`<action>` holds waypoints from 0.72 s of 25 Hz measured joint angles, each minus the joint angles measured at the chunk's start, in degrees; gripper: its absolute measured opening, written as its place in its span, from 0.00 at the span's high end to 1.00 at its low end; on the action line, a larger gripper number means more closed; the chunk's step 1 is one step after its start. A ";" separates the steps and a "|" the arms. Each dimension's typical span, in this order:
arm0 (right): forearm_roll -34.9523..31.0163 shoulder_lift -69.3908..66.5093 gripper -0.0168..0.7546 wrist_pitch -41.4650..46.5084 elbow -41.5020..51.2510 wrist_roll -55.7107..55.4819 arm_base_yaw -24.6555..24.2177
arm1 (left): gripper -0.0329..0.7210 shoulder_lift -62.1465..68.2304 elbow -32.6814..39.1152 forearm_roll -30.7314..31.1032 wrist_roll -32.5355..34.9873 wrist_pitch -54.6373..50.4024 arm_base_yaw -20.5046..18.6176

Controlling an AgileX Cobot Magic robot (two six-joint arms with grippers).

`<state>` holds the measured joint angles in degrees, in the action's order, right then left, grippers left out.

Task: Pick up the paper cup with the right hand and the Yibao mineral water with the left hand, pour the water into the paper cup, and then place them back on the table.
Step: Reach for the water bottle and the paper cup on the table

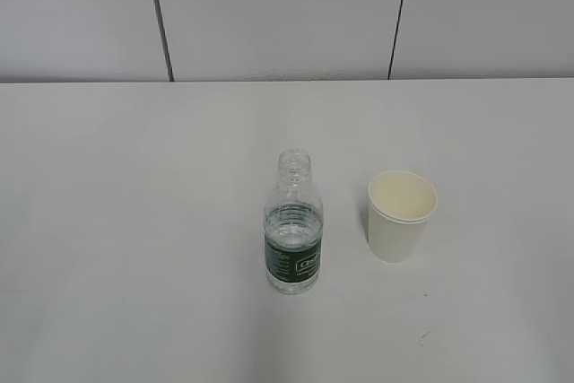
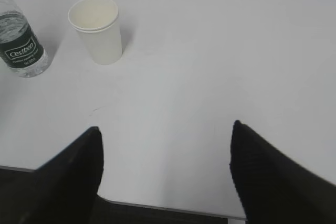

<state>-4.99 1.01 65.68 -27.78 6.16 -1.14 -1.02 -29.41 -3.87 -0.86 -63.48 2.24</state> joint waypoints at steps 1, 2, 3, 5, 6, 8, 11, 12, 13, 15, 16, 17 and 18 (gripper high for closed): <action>0.00 0.00 0.22 0.00 0.00 0.00 0.00 | 0.64 0.00 0.00 0.34 0.00 0.00 0.00; 0.00 0.00 0.22 0.00 0.00 0.00 0.00 | 0.64 0.00 0.00 0.83 0.00 0.00 0.00; 0.00 0.00 0.22 0.00 0.00 0.00 0.00 | 0.64 0.00 0.00 1.08 0.00 0.00 0.00; 0.00 0.00 0.22 0.00 0.00 0.00 0.00 | 0.64 0.00 0.00 1.19 0.00 0.00 0.00; 0.00 0.00 0.22 0.00 0.00 0.00 0.00 | 0.64 0.00 0.00 1.26 0.00 0.00 0.00; 0.00 0.00 0.22 0.00 0.00 0.00 0.00 | 0.64 0.00 0.00 1.32 0.00 0.00 0.00; 0.00 0.00 0.22 0.00 0.00 0.00 0.00 | 0.64 0.00 0.00 1.32 0.00 0.00 0.00; 0.00 0.00 0.22 0.00 0.00 0.00 0.00 | 0.64 0.00 0.00 1.26 0.00 0.00 0.00; 0.00 0.00 0.22 0.00 0.00 0.00 0.00 | 0.64 0.00 0.00 1.22 0.00 0.00 0.00; 0.00 0.00 0.22 0.00 0.00 0.00 0.00 | 0.64 0.00 0.00 1.01 0.00 0.00 0.00; 0.00 0.00 0.22 0.00 0.00 0.00 0.00 | 0.64 0.00 0.00 0.87 0.00 0.00 0.00; 0.00 0.00 0.22 0.00 0.00 0.00 0.00 | 0.64 0.00 0.00 0.75 0.00 0.00 0.00; 0.00 0.00 0.22 0.00 0.00 0.00 0.00 | 0.64 0.00 0.00 0.68 0.00 0.00 0.00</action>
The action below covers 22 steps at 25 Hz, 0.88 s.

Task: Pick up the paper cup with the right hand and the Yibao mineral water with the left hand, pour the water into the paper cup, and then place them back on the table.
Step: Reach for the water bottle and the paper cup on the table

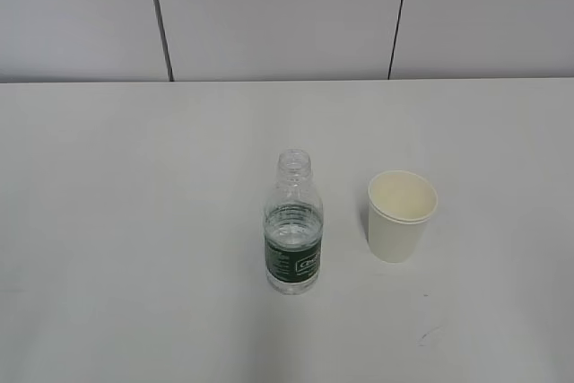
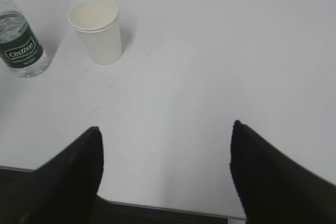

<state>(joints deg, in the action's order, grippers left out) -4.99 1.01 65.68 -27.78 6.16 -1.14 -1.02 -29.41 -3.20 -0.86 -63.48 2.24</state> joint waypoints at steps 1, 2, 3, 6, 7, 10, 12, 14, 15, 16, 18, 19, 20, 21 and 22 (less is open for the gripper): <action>0.00 0.00 0.22 0.00 0.00 0.00 0.00 | 0.63 0.00 0.00 0.00 0.05 0.00 0.00; 0.00 0.00 0.22 0.00 0.00 0.00 0.00 | 0.61 0.00 0.00 -0.05 0.06 0.00 0.00; 0.00 0.00 0.22 0.00 0.00 0.00 0.00 | 0.59 0.00 0.00 -0.05 0.06 0.00 0.00; 0.00 0.00 0.22 0.00 0.00 0.00 0.00 | 0.44 0.00 0.00 -0.05 0.20 0.00 0.00; 0.00 0.00 0.22 0.00 0.00 0.00 0.00 | 0.37 0.00 0.00 -0.05 0.20 0.00 0.00; 0.00 0.00 0.22 0.00 0.00 0.00 0.00 | 0.23 0.00 0.00 -0.05 0.20 0.05 0.00; 0.00 0.00 0.22 0.00 0.00 0.00 0.00 | 0.20 0.00 0.00 -0.05 0.20 0.05 0.00; 0.00 0.00 0.22 -0.09 -0.24 0.00 0.00 | 0.19 0.00 0.00 -0.05 0.20 0.05 0.00; 0.00 0.00 0.22 -0.34 -0.35 0.00 0.00 | 0.18 0.00 0.00 -0.05 0.20 0.05 0.00; 0.00 0.00 0.22 -0.60 -0.46 0.00 0.00 | 0.18 0.00 0.00 -0.05 0.20 0.05 0.00; 0.00 0.00 0.22 -0.72 -0.46 0.00 0.00 | 0.18 0.00 0.00 -0.05 0.20 0.05 0.00; 0.00 0.00 0.22 -0.83 -0.46 0.00 0.00 | 0.18 0.00 0.00 -0.05 0.20 0.05 0.00; 0.00 0.00 0.22 -0.83 -0.46 0.00 0.00 | 0.18 0.00 0.00 -0.05 0.21 0.11 0.00; 0.00 0.00 0.22 -0.83 -0.46 0.00 0.00 | 0.18 0.00 -0.22 -0.05 0.21 0.23 0.00; 0.00 0.00 0.22 -0.91 -0.46 0.00 0.00 | 0.18 0.00 -0.49 -0.05 0.21 1.05 0.00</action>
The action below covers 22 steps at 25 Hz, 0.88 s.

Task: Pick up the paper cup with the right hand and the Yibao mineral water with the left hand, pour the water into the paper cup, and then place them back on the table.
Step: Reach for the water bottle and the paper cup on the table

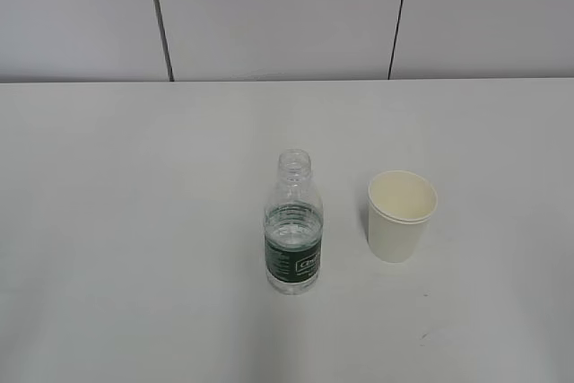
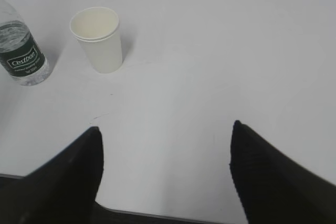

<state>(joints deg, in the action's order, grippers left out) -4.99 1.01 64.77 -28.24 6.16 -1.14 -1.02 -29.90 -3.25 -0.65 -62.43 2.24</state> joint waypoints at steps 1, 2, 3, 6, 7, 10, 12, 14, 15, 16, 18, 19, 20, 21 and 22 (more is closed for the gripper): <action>0.00 0.00 0.22 0.00 0.00 0.00 0.00 | 0.18 0.00 -0.25 0.00 0.00 1.76 0.00; 0.00 0.00 0.22 0.00 0.00 0.00 0.00 | 0.18 0.00 -0.47 0.00 0.00 4.24 0.00; 0.00 0.00 0.22 0.00 0.00 0.00 0.00 | 0.18 0.00 -0.52 0.00 0.00 6.55 0.00; 0.00 0.00 0.21 0.00 0.00 0.00 0.00 | 0.18 0.00 -0.14 0.10 0.05 14.77 0.00; 0.00 0.00 0.20 0.00 0.00 0.00 0.00 | 0.18 0.00 0.17 0.10 0.05 16.85 0.00; 0.00 0.00 0.18 0.00 0.00 0.00 0.00 | 0.18 0.00 1.82 0.10 0.05 19.88 0.00; 0.00 0.00 0.17 0.00 0.00 0.00 0.00 | 0.18 0.00 3.37 0.10 0.05 21.09 0.00; 0.00 0.00 0.17 -0.33 -0.13 0.00 0.00 | 0.18 0.00 4.87 0.10 0.05 22.12 0.00; 0.00 0.00 0.17 -0.65 -0.25 0.00 0.00 | 0.18 0.00 5.75 0.10 0.05 22.86 0.00; 0.00 0.00 0.17 -1.49 -0.41 0.00 0.00 | 0.18 0.00 6.64 0.10 0.05 23.75 0.00; 0.00 0.00 0.17 -5.28 -0.62 0.00 0.00 | 0.18 0.00 7.96 0.10 0.05 25.65 0.00; 0.00 0.00 0.17 -7.34 -0.62 0.13 0.00 | 0.18 0.00 8.52 0.10 0.05 26.99 0.00; 0.00 0.00 0.18 -10.02 -0.28 0.12 0.00 | 0.18 0.00 8.93 0.10 0.05 28.26 0.00; 0.00 0.00 0.18 -12.69 0.37 0.12 0.00 | 0.18 0.00 9.17 0.10 0.05 29.29 0.00; 0.00 0.00 0.18 -14.65 1.40 0.12 0.00 | 0.18 0.00 9.49 0.10 0.05 30.48 0.00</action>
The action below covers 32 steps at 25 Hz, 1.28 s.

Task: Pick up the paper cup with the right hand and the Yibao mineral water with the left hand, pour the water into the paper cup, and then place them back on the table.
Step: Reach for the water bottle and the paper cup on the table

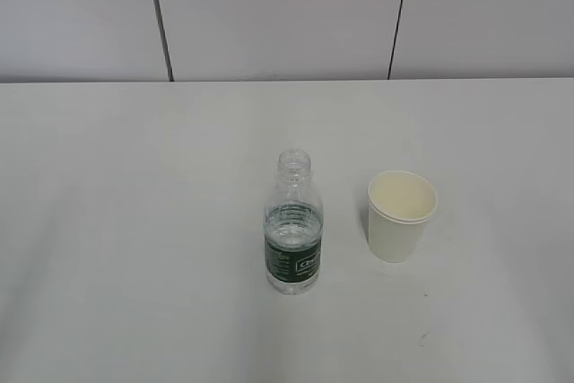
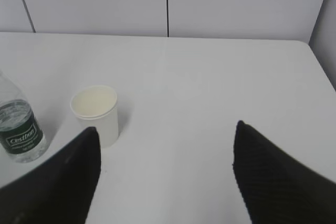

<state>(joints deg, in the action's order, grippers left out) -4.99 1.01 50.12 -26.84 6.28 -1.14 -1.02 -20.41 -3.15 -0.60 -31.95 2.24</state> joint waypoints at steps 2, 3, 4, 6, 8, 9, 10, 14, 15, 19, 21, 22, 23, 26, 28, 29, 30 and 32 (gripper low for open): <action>0.00 0.00 0.19 -4.40 2.50 0.00 0.00 | 0.18 0.00 0.53 0.00 0.00 1.96 0.00; 0.00 0.00 0.20 -6.38 4.04 0.00 0.00 | 0.18 0.00 0.73 0.00 0.06 2.81 0.00; 0.00 0.00 0.20 -8.61 5.56 0.00 0.00 | 0.18 0.00 0.81 0.00 0.06 3.28 0.00; 0.00 0.00 0.21 -13.15 8.02 0.00 0.00 | 0.18 0.00 0.87 0.00 0.12 3.70 0.00; 0.00 -0.57 0.21 -16.70 10.41 0.00 0.00 | 0.18 0.00 0.87 0.00 0.12 4.04 0.00; 0.00 -0.88 0.21 -18.25 11.27 0.00 0.00 | 0.18 0.00 0.87 0.08 0.12 4.15 0.00; 0.00 -1.38 0.21 -19.47 12.19 0.00 0.00 | 0.18 0.00 0.87 0.29 0.17 4.14 0.00; 0.00 -2.90 0.21 -25.55 14.21 0.00 0.00 | 0.18 0.96 1.91 1.80 0.17 5.69 0.00; 0.00 -3.49 0.21 -26.99 14.43 0.00 0.00 | 0.18 1.55 2.71 1.95 0.17 7.21 0.00; 0.00 -5.02 0.21 -29.31 14.56 0.00 0.00 | 0.18 5.29 7.33 2.06 0.17 16.72 0.00; 0.00 -5.59 0.21 -29.73 14.56 0.00 0.00 | 0.18 7.84 9.33 2.06 0.17 21.51 0.00; 0.00 -5.73 0.21 -30.12 14.56 0.00 0.00 | 0.18 8.94 10.08 2.06 0.17 23.62 0.00; 0.00 -5.86 0.21 -30.66 14.56 0.00 0.00 | 0.18 10.47 10.53 2.06 0.17 25.13 0.00; 0.00 -6.08 0.21 -32.52 14.64 0.00 0.00 | 0.19 13.83 10.93 2.06 0.17 28.61 0.00; 0.00 -6.11 0.21 -33.78 14.64 0.00 0.00 | 0.19 16.30 10.93 2.06 0.17 30.20 0.00; 0.00 -6.11 0.21 -34.24 14.64 0.00 0.00 | 0.19 17.27 10.93 2.06 0.17 30.86 0.00; 0.00 -6.11 0.21 -34.38 14.64 0.00 0.00 | 0.19 18.41 10.93 2.06 0.17 31.42 0.00; 0.00 -6.11 0.21 -34.51 14.64 0.00 0.00 | 0.20 20.54 10.95 2.01 0.17 32.69 0.00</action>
<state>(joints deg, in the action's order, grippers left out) -4.99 -5.10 15.61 -12.20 6.28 -1.14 19.52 -9.46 -1.14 -0.43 0.73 2.24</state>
